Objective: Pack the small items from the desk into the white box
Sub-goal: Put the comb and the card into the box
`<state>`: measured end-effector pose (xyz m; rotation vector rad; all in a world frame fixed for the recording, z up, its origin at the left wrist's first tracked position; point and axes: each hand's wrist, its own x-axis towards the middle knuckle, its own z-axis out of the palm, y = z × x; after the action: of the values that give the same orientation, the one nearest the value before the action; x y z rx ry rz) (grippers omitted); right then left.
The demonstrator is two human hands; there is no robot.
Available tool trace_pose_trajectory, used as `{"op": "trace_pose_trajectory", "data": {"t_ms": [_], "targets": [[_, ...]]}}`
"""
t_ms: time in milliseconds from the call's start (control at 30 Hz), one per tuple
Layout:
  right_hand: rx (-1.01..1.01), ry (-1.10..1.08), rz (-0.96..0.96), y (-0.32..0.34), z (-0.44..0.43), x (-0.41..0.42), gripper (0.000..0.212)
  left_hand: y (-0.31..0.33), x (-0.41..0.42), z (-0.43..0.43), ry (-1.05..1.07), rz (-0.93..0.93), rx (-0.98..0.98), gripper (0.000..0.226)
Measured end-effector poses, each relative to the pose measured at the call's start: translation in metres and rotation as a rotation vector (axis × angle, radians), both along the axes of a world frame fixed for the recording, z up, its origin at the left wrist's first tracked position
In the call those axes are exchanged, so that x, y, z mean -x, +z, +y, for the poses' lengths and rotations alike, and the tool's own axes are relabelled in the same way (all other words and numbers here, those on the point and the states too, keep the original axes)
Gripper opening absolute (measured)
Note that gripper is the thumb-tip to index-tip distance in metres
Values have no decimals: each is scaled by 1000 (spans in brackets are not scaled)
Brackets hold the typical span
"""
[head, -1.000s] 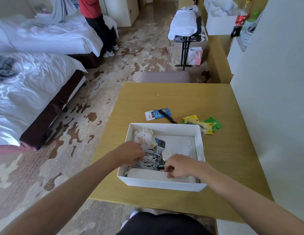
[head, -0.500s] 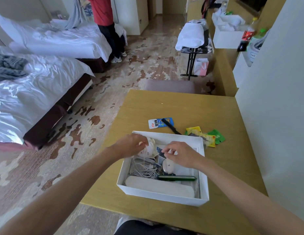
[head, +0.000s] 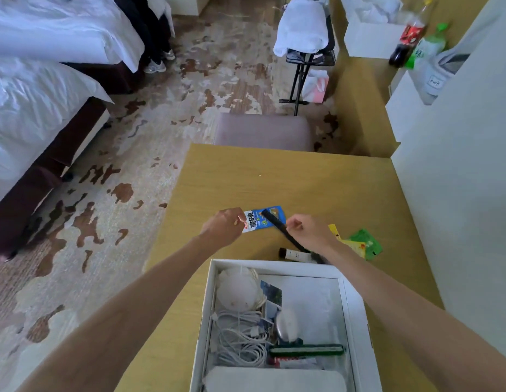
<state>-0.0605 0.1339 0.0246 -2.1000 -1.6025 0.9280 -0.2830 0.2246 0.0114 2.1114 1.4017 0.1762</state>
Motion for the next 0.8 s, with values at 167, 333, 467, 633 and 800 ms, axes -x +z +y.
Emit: {"op": "trace_pose_trajectory", "data": {"t_ms": [167,333,467,633,800], "targets": [[169,6,-243,-43,43,2,30,-46,-25,39,-94,87,83,31],[144,3,-392,-78,59,2,36,-75,-48,59,-157,195,15,55],[123,-12,-393,-82,63,3,25,-81,-60,67,-183,281,-35,67],[39,-174,-173,-69,59,-3,28,-77,-62,74,-62,106,305,54],[-211,-495,474,-11,46,-7,19,-53,-45,65,107,-202,412,16]]}}
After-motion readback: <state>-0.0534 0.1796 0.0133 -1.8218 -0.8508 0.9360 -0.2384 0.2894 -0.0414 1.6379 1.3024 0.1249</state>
